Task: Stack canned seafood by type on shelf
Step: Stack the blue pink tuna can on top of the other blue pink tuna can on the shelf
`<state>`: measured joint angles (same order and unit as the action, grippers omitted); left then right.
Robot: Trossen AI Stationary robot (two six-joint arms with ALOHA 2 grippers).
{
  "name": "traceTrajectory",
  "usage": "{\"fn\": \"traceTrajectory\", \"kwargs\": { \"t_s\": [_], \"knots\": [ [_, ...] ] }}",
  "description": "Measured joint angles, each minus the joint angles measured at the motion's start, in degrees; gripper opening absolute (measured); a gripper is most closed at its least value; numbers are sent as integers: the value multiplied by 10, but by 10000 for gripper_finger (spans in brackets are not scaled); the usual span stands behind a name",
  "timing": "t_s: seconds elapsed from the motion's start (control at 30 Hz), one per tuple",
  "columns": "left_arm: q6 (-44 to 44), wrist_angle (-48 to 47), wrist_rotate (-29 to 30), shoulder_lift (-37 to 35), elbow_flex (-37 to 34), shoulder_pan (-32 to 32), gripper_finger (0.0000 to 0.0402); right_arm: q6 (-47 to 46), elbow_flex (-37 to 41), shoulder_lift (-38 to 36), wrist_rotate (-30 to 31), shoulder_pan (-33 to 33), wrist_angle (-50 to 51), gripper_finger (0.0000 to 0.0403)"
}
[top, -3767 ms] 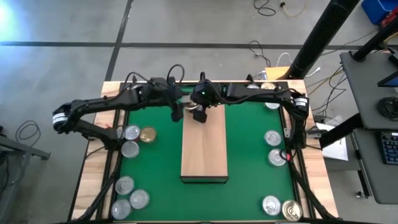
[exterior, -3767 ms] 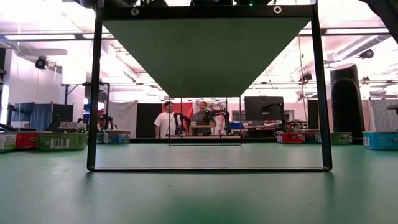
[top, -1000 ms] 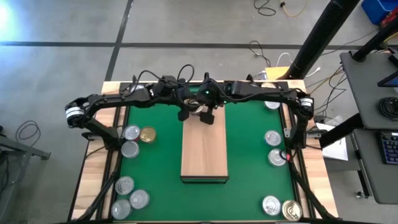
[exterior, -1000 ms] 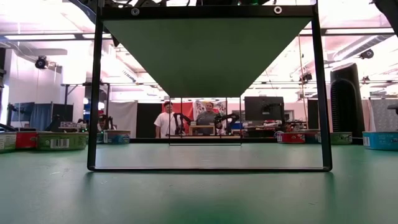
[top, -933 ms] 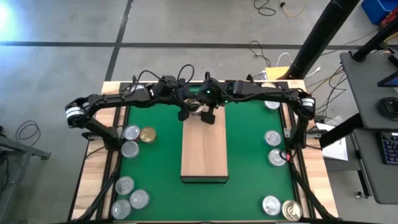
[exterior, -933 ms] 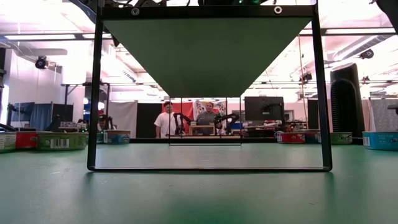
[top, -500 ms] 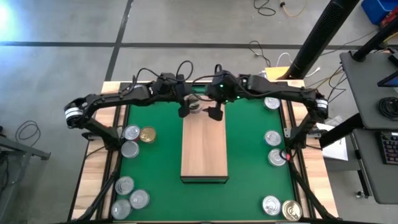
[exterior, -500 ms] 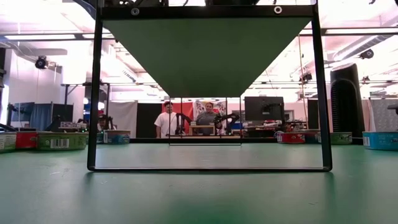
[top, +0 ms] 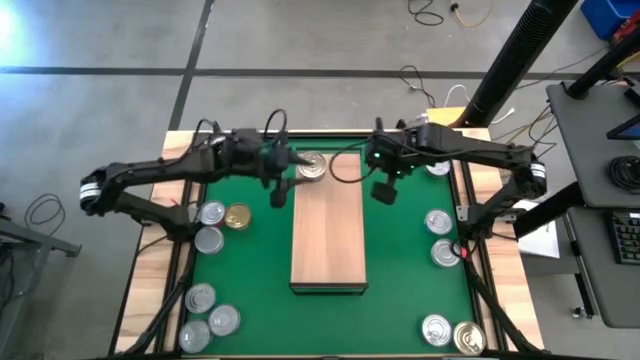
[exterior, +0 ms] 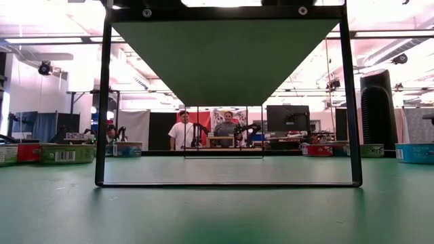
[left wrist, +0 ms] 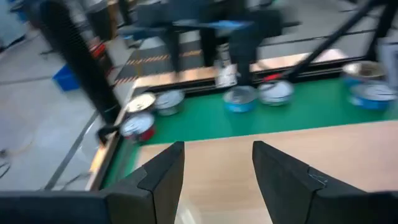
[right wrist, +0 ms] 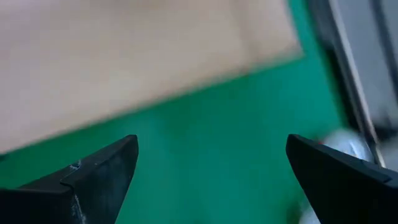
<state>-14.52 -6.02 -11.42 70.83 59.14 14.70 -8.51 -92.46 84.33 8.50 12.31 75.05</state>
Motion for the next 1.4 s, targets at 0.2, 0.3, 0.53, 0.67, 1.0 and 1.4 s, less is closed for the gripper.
{"fn": "traceTrajectory", "kwargs": {
  "t_s": [0.2, 0.3, 0.53, 0.67, 1.0, 1.4],
  "knots": [
    [-2, -10, 0, -51, -25, -77, 176, -129, 97, -66, 49, -2, 50, 400],
    [-15, -88, 1, -74, -25, -111, 176, -194, 161, -106, 30, -18, 48, 400],
    [18, -272, 99, -140, -26, -168, 176, -310, 272, -155, -36, -107, -10, 400],
    [128, -388, 199, -192, -26, -170, 176, -323, 288, -147, -38, -156, -64, 400],
    [341, -497, 406, -248, -34, -168, 176, -287, 288, -119, 17, -215, -158, 400],
    [328, -465, 300, -162, -28, 105, 147, -366, 314, -117, 56, -306, -164, 400]
  ]
}}
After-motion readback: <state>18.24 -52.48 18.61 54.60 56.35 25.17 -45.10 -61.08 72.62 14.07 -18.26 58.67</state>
